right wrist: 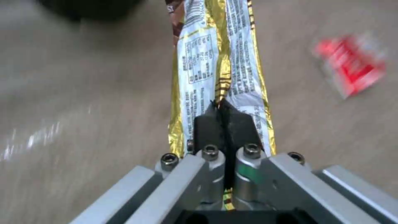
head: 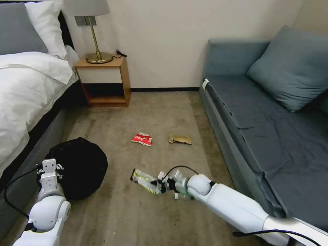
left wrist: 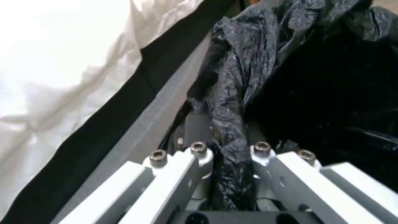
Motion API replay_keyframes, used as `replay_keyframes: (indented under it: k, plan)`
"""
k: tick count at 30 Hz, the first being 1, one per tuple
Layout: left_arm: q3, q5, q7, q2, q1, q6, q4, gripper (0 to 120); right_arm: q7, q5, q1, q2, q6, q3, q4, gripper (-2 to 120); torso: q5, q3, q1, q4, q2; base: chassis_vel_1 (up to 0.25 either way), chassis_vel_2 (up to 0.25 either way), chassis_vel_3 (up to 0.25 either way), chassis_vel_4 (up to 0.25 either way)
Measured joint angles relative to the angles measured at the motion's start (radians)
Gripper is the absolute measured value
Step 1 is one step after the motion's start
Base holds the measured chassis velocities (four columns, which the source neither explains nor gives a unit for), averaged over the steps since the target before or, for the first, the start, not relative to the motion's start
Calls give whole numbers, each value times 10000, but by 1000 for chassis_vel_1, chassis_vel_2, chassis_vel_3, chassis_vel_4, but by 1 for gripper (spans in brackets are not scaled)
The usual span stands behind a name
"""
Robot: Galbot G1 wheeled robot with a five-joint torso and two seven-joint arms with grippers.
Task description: Pick up the trash bin, then pick up the garbage on the floor and place it into the trash bin.
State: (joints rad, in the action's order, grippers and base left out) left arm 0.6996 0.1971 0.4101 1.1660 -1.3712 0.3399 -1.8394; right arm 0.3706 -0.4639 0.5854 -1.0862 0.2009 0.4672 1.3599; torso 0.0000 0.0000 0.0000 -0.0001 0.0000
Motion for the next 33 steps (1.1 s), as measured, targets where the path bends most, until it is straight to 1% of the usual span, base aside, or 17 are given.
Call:
replay_keyframes:
  k: [1, 5, 7, 8, 9, 11, 12, 13, 15, 16, 18, 19, 21, 25, 27, 29, 33]
  plan:
    - [0, 0, 0, 0, 0, 0, 0, 4, 0, 0, 0, 0, 0, 0, 0, 0, 0, 0, 0, 0, 0, 0, 0, 0, 0]
    - [-200, -27, -170, 33, 36, -138, -141, 4, -29, -331, -62, -107, -10, -708, 677, 0, 0, 0, 0, -1, 0, 0, 0, 0, 0]
    - [-354, -21, -239, 144, 148, -199, -162, 4, -237, -651, -166, -538, -19, -1010, 990, 0, 0, 0, 0, 0, 0, 0, 0, 0, 0]
    - [-354, -21, -239, 144, 148, -199, -162, 4, -237, -651, -166, -538, -19, -1010, 990, 0, 0, 0, 0, 0, 0, 0, 0, 0, 0]
    - [-466, -10, -266, 227, 222, -211, -163, 4, -291, -908, -240, -879, 18, -1169, 1127, 0, 1, 0, 0, 0, 0, 0, 0, 0, 0]
    - [-630, -4, -314, 333, 275, -218, -194, 4, -307, -1234, -408, -1316, 35, -1265, 1225, 0, -3, 0, 0, 3, 0, 0, 0, 0, 0]
    - [-630, -4, -314, 333, 275, -218, -194, 4, -307, -1234, -408, -1316, 35, -1265, 1225, 0, -3, 0, 0, 3, 0, 0, 0, 0, 0]
    - [-740, -6, -397, 399, 296, -276, -249, 4, -286, -1531, -568, -1636, -68, -1236, 1143, 0, -2, 0, 0, 2, 0, 0, 0, 0, 0]
    - [-832, -69, -538, 476, 330, -403, -272, 4, -259, -1991, -749, -1929, -365, -987, 878, 0, -1, 0, 0, 1, 0, 0, 0, 0, 0]
    - [-832, -69, -538, 476, 330, -403, -272, 4, -259, -1991, -749, -1929, -365, -987, 878, 0, -1, 0, 0, 1, 0, 0, 0, 0, 0]
    - [-930, -221, -675, 645, 381, -533, -287, 4, -248, -2370, -925, -2273, -717, -623, 434, 0, -2, 1, 0, 2, 0, 0, 0, 0, 0]
    - [-930, -221, -675, 645, 381, -533, -287, 4, -248, -2370, -925, -2273, -717, -623, 434, 0, -2, 1, 0, 2, 0, 0, 0, 0, 0]
    - [-1013, -271, -689, 777, 391, -577, -317, 4, -250, -2514, -928, -2562, -882, -448, 62, 0, -2, 0, 0, 2, 0, 0, 0, 0, 0]
    - [-1099, -389, -768, 830, 365, -724, -327, 4, -241, -2495, -802, -2829, -1061, -345, -324, 0, -1, 0, 0, 1, 0, 0, 0, 0, 0]
    - [-1120, -618, -798, 890, 364, -829, -323, 4, -167, -2294, -713, -3006, -1286, -230, -797, 0, -1, 1, 0, 2, 0, 0, 0, 0, 0]
    - [-1137, -674, -799, 922, 342, -839, -369, 4, -149, -2121, -654, -3144, -1445, -156, -1256, 0, -2, 1, 0, 0, 0, 0, 0, 0, 0]
    - [-1142, -676, -800, 926, 331, -839, -415, 4, -164, -1964, -581, -3279, -1534, -123, -1633, 0, 0, 0, 0, 0, 0, 0, 0, 0, 0]
